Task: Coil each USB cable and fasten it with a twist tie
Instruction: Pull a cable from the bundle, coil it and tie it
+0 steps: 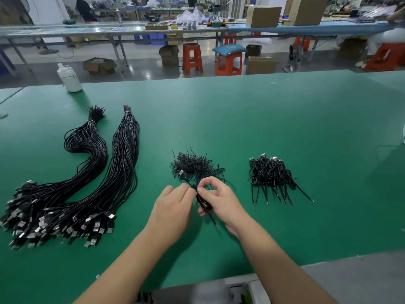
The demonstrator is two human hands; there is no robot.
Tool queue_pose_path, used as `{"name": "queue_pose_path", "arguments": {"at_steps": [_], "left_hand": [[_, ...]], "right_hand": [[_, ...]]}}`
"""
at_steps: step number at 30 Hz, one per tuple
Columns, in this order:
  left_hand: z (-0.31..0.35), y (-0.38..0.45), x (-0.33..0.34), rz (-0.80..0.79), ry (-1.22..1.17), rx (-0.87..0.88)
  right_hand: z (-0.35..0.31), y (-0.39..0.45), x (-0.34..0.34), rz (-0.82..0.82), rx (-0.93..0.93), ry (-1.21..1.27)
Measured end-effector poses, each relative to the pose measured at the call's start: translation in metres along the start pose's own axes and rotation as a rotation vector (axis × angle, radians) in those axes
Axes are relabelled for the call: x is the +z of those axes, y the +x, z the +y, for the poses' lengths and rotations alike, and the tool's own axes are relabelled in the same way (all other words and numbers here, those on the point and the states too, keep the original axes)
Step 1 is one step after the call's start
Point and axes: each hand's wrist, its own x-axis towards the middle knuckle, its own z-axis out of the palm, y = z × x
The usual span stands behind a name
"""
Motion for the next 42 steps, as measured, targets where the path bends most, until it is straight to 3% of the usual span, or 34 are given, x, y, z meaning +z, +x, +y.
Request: {"name": "queue_pose_path", "arguments": {"at_steps": [2, 5, 8, 13, 17, 25, 27, 32, 34, 38, 42], "left_hand": [[-0.003, -0.003, 0.001, -0.047, -0.089, -0.053], [-0.003, -0.001, -0.004, -0.113, -0.451, -0.438], [-0.008, 0.005, -0.005, -0.14, -0.697, -0.715], [-0.006, 0.011, -0.004, -0.159, -0.93, -0.844], [-0.004, 0.008, -0.004, -0.164, -0.797, -0.765], [0.008, 0.004, -0.013, -0.098, -0.258, -0.19], [0.008, 0.005, -0.012, -0.109, -0.233, -0.201], [-0.004, 0.009, -0.011, -0.133, -0.49, -0.53], [-0.009, 0.01, -0.01, -0.146, -0.544, -0.585], [-0.008, 0.009, -0.009, -0.151, -0.578, -0.589], [-0.004, 0.007, -0.006, -0.118, -0.508, -0.493]], "right_hand": [[-0.003, 0.0, -0.004, -0.045, 0.084, 0.056], [-0.004, 0.0, -0.013, -0.145, 0.176, 0.169], [-0.002, -0.001, -0.015, -0.187, 0.113, 0.121], [0.001, 0.003, -0.01, -0.014, -0.069, -0.203], [0.0, 0.004, -0.01, 0.062, -0.1, -0.353], [-0.006, -0.001, -0.003, 0.046, -0.04, -0.182], [-0.006, -0.003, -0.004, 0.031, -0.049, -0.158], [-0.001, -0.007, -0.004, -0.082, -0.048, 0.012], [0.0, -0.006, -0.004, -0.098, -0.074, 0.006], [0.002, -0.001, -0.004, 0.061, -0.168, -0.188], [0.007, 0.004, -0.003, 0.115, -0.075, -0.185]]}}
